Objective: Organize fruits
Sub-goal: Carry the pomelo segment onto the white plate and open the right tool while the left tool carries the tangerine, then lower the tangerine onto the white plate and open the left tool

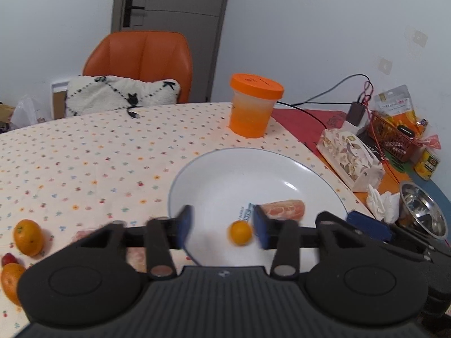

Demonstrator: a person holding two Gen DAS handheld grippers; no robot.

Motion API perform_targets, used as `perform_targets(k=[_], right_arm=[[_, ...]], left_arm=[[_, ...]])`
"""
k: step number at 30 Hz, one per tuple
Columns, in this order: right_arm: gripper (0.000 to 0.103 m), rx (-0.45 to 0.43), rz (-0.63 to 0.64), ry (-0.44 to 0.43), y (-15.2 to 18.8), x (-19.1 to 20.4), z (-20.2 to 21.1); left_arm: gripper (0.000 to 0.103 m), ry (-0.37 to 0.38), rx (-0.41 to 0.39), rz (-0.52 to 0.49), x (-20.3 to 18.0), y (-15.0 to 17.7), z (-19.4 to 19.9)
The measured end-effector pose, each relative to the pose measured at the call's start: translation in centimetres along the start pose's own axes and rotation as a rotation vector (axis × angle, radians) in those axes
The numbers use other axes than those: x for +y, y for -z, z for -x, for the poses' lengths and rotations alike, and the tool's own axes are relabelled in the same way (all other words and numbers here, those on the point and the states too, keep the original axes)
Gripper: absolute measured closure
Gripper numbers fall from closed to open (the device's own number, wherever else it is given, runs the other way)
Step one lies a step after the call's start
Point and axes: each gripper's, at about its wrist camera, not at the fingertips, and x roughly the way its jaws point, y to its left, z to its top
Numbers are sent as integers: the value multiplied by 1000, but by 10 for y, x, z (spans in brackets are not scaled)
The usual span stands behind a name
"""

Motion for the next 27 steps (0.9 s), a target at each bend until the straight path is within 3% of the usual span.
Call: perform_targets(k=[3,6,17,27], right_arm=[[40,-8,4,-18,-1,5,5],[29,-18,9,-44,0,10,12],[1,-39,-34,-66,2,21,34],[0,-25,-35,-90,-2,36,55]], left_arm=[[23,-30,-47,-8,1,0,12],[16,-42,-72,-23,3,1,22],[9,-103,-85,8,27,4,56],[8,-145,-132,77,50,6,97]])
